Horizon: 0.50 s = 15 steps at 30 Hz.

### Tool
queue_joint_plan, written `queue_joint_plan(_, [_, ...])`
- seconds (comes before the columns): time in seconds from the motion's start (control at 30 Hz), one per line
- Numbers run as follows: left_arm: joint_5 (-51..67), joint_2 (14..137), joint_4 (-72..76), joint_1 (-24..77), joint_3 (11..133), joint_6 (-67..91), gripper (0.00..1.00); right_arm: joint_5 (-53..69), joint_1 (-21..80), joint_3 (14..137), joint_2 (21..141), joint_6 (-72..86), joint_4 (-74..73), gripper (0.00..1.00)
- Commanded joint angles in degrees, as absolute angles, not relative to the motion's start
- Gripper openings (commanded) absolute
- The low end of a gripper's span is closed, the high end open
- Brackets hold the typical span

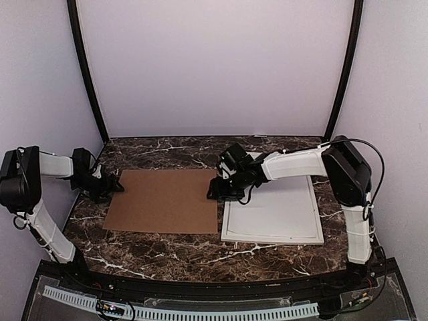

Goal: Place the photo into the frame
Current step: Adjust the backboard at the center of the board.

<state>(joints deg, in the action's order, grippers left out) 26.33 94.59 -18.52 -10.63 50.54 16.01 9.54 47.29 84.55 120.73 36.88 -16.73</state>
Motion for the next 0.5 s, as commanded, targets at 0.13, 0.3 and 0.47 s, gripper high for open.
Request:
queue_joint_plan(0.13, [19.5,94.5,-22.8,-8.0,52.4,13.7,0.79,7.4,49.1,89.9,125.5,35.7,-24.3,0.63])
queue_joint_plan(0.3, [18.3,94.4,-23.3,-7.0,52.5,13.4,0.79,8.0,49.6,90.9,126.5,36.1,-24.8,0.63])
queue_joint_plan(0.47, [22.9,96.3,-23.4,-7.0,52.5,13.0,0.77,10.3,50.0,91.5,127.6,36.4,-23.4,0.62])
